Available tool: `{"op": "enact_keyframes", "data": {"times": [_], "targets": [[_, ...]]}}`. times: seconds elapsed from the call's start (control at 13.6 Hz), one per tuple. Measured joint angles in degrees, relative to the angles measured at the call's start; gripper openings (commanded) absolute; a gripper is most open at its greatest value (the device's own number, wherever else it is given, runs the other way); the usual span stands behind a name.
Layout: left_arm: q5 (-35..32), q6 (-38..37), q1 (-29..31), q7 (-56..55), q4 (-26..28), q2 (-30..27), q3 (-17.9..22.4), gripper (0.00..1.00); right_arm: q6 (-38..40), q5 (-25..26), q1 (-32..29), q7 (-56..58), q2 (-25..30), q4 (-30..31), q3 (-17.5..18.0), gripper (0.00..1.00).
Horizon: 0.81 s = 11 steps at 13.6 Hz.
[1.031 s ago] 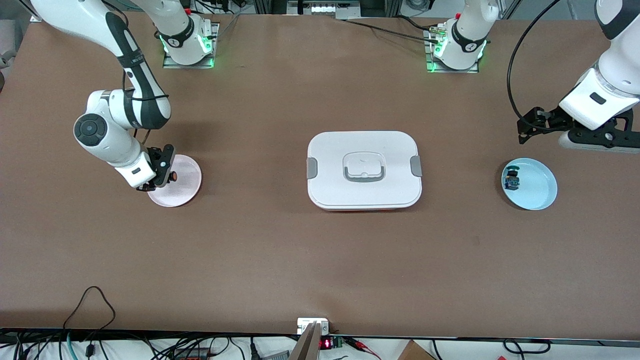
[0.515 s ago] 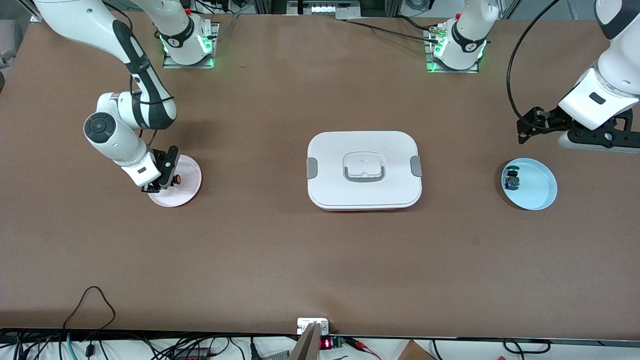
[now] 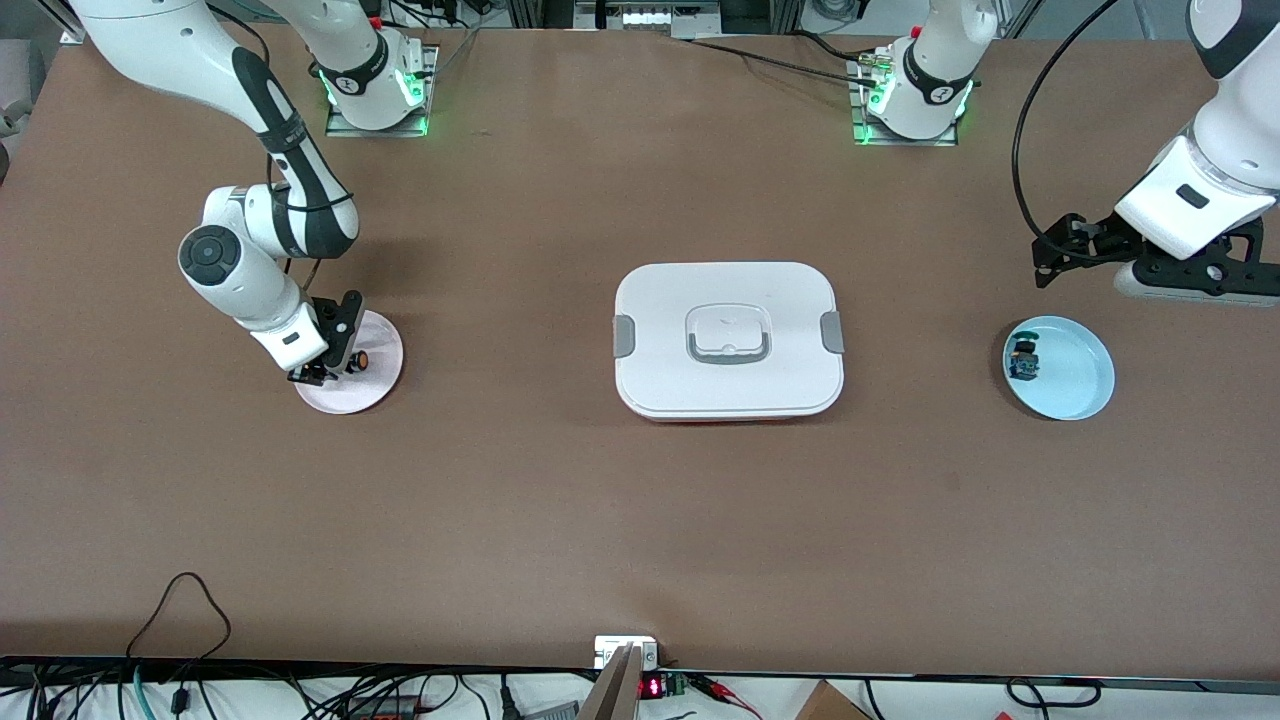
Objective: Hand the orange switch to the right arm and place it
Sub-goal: 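Lower the switch onto the white plate with the right gripper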
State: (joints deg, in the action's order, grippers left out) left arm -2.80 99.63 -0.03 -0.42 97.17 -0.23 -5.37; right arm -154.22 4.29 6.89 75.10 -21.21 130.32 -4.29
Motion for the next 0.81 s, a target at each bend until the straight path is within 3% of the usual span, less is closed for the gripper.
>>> {"op": "enact_keyframes", "data": {"times": [0.44, 0.66, 0.81], "targets": [[0.0, 0.0, 0.0, 0.0, 0.0, 0.0, 0.0, 1.0, 9.7, 0.0, 0.0, -4.0, 7.1, -2.4, -0.1, 1.0], [0.0, 0.0, 0.0, 0.0, 0.0, 0.0, 0.0, 1.0, 19.1, -0.2, 0.0, -5.9, 10.5, -7.6, 0.0, 1.0], [0.0, 0.1, 0.0, 0.0, 0.0, 0.0, 0.0, 1.0, 26.7, -3.1, 0.0, -6.6, 11.1, -13.2, -0.1, 1.0]]}}
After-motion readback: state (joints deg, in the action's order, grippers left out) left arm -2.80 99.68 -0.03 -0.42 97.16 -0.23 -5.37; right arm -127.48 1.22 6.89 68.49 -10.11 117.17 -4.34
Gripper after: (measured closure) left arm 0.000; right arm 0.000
